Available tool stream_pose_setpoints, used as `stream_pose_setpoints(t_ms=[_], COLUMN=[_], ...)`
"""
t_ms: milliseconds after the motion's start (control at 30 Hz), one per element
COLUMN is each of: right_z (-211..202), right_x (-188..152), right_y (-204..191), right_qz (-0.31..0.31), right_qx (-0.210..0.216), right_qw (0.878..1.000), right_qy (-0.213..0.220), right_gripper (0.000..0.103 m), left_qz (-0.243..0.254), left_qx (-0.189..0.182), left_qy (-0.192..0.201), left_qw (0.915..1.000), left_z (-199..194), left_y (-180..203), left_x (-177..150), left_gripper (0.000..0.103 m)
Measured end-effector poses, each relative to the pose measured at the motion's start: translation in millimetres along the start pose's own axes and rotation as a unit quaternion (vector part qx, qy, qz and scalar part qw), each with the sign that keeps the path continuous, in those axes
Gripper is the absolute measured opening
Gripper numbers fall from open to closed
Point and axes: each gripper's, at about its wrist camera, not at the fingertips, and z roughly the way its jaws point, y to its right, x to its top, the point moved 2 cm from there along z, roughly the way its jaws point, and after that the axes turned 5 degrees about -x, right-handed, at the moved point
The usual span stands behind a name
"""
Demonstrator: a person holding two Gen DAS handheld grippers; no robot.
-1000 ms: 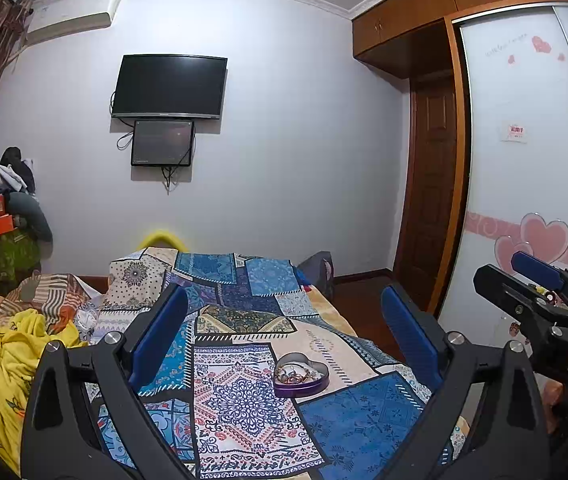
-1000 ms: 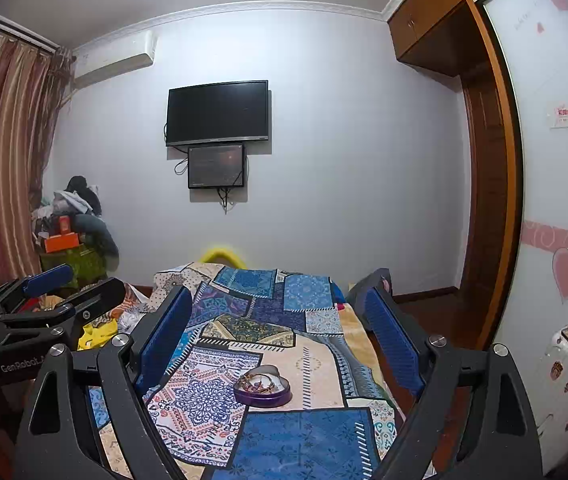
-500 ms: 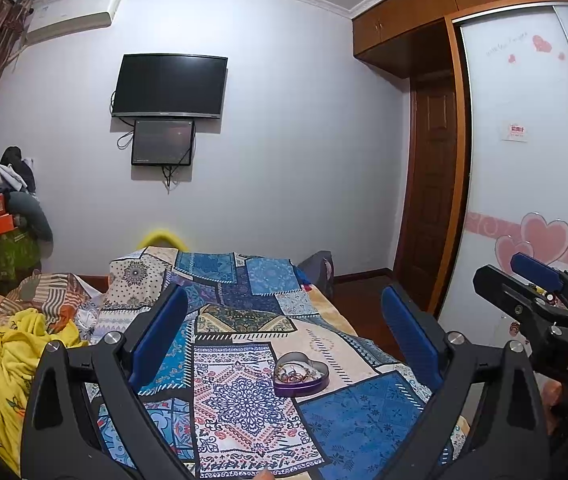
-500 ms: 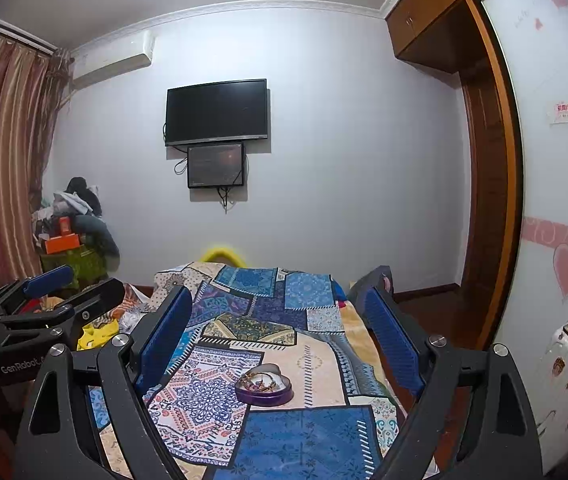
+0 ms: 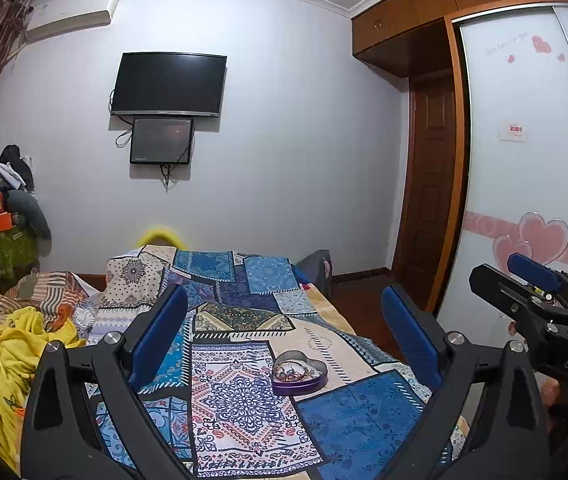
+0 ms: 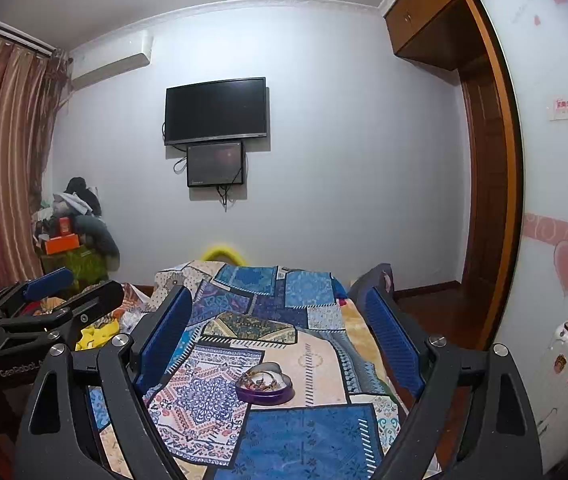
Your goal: Organize jewelry
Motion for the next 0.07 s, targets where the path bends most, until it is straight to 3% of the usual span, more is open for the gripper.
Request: stream_pose_setpoints(t_ms=[67], right_z=[0.4], right_x=[-0.5], right_y=[-0.9], right_qz=[0.0], right_qx=[0.0], right_qw=[1.0], right_qy=[-0.002], right_gripper=[0.086], left_qz=[-0.001], left_qx=[-0.001], left_qy=[-0.002], left_qw=[1.0], left_z=[1.3], left_y=[-0.1], left_x=[-0.4], left_gripper=[0.098])
